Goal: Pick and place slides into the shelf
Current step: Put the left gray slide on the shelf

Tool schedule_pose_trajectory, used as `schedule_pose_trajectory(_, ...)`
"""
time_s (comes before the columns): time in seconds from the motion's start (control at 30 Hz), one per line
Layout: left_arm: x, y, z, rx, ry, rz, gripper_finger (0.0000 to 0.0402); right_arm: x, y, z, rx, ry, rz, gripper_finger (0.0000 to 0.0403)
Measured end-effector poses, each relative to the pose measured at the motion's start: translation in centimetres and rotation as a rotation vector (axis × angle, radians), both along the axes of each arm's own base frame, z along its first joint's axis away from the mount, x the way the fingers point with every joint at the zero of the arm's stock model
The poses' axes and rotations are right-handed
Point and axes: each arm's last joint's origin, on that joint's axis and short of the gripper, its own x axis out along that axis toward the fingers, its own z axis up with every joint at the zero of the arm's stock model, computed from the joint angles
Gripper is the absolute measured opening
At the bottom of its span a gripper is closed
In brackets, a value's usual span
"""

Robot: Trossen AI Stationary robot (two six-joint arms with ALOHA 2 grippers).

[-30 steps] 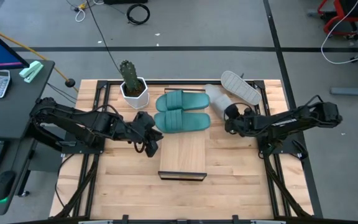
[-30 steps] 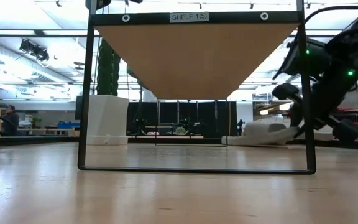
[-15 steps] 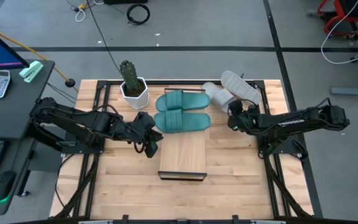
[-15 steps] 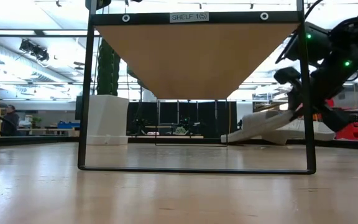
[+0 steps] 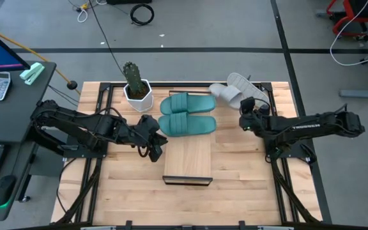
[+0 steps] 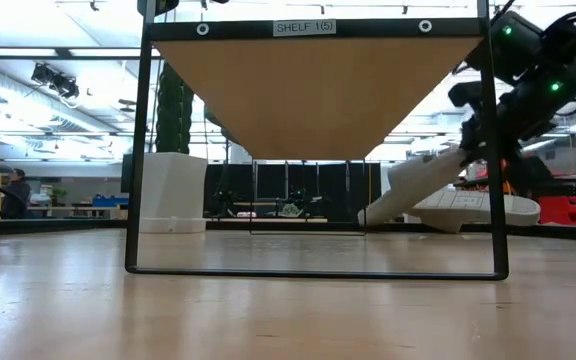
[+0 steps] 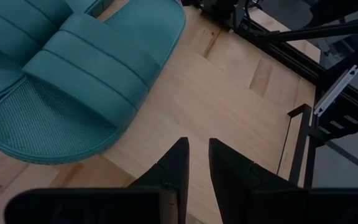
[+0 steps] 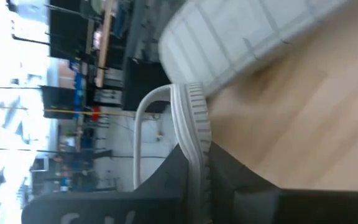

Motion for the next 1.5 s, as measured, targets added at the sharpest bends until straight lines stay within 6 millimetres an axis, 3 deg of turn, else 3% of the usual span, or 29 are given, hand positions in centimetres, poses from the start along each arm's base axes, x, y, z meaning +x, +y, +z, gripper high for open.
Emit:
schedule_pose_trajectory(0.3,0.0,0.0,0.0,0.000,0.000,0.000,0.0058,0.1,-0.3,1.9,-0.141,-0.050,-0.068,0.0034)
schedule_pose_trajectory(0.57,0.0,0.0,0.0,0.000,0.004,-0.015,0.0061,1.1,-1.1,4.4,-0.228,-0.124,0.012,0.0034)
schedule_pose_trajectory(0.77,0.0,0.0,0.0,0.005,0.006,-0.022,0.0063,1.5,-2.0,7.1,-0.364,-0.155,0.165,0.0034)
schedule_pose_trajectory(1.13,-0.2,-0.4,-0.2,0.002,0.032,-0.072,0.0064,2.7,-3.7,16.1,-0.556,0.018,0.566,0.0034)
schedule_pose_trajectory(1.37,-1.2,-1.5,-0.1,-0.004,0.055,-0.113,0.0058,1.7,-3.6,21.7,-0.523,0.135,0.751,0.0034)
schedule_pose_trajectory(1.5,-1.8,-1.9,0.0,-0.018,0.068,-0.116,0.0062,1.0,-3.0,23.9,-0.486,0.162,0.819,0.0033)
